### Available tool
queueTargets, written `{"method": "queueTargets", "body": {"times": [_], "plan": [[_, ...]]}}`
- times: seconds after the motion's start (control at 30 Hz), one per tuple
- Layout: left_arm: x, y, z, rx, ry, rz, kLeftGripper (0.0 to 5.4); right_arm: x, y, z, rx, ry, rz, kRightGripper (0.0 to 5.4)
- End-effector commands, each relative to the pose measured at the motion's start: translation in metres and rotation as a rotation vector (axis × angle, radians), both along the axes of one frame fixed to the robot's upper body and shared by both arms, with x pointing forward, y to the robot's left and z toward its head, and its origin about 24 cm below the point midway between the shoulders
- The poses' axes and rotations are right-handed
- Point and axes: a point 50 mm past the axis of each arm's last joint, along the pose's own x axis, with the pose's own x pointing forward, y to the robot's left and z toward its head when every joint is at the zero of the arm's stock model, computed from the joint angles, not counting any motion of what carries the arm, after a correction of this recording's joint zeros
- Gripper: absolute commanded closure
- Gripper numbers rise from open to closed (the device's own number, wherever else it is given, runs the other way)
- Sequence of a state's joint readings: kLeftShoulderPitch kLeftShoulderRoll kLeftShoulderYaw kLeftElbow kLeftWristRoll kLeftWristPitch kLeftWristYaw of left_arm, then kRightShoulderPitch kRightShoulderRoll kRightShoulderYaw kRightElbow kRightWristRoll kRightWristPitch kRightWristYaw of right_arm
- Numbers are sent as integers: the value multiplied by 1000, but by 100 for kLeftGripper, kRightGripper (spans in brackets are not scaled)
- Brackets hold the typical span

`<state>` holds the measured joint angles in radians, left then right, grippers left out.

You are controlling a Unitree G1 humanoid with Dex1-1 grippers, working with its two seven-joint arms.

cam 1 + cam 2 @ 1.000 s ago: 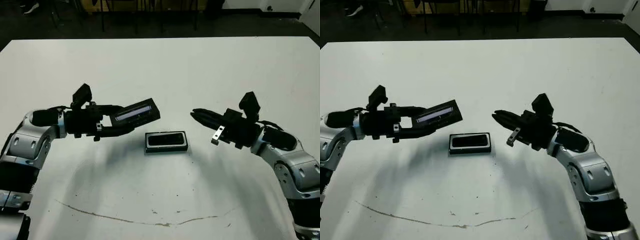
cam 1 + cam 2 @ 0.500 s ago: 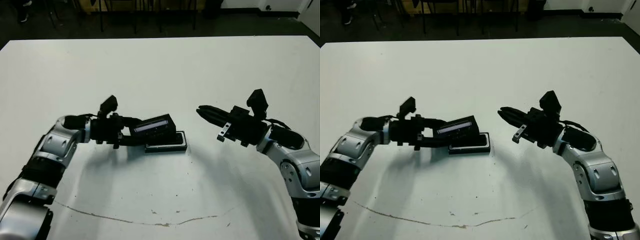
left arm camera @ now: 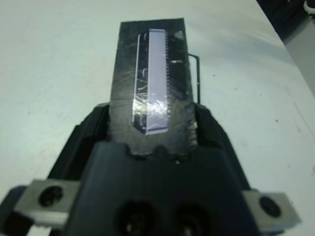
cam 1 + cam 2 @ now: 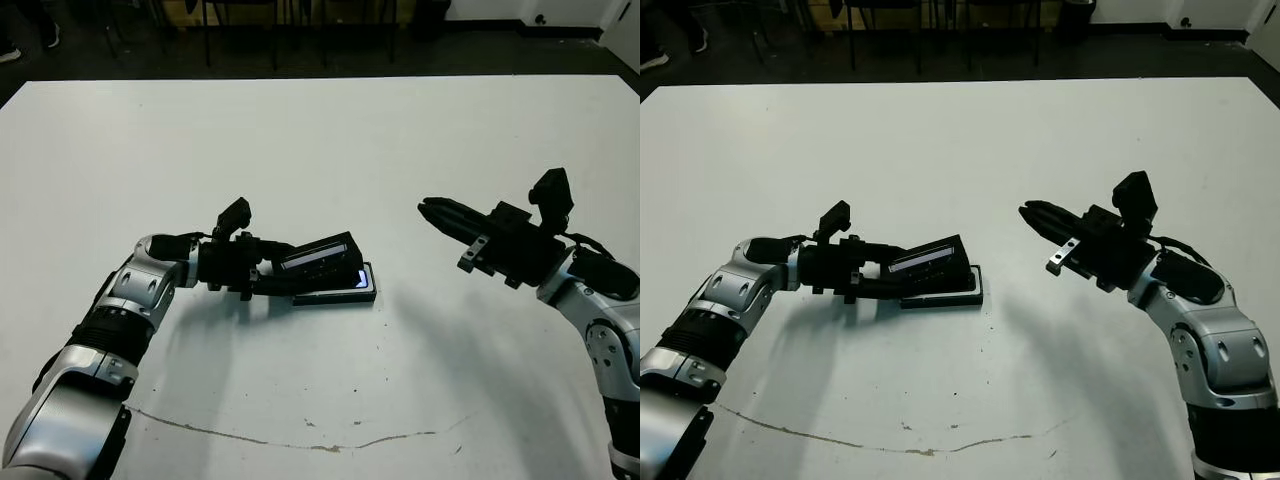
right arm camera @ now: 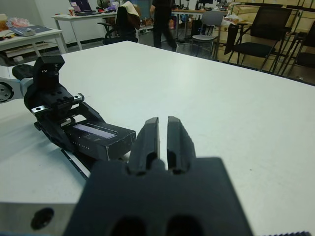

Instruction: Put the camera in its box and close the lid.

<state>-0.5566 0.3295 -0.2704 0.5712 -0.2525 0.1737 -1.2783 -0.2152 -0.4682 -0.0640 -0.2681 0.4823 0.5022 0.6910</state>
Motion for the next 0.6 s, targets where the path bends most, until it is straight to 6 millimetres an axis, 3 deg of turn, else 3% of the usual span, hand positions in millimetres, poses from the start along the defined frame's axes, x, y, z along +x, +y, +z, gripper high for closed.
{"method": "queueTargets", "body": {"times": [0.03, 0.6], "plan": [[-13, 0, -24, 45, 109, -16, 260, -1, -5, -6, -27, 33, -18, 540], [-10, -2, -19, 39, 141, -107, 260, -2, -5, -11, -35, 32, -16, 540]]}}
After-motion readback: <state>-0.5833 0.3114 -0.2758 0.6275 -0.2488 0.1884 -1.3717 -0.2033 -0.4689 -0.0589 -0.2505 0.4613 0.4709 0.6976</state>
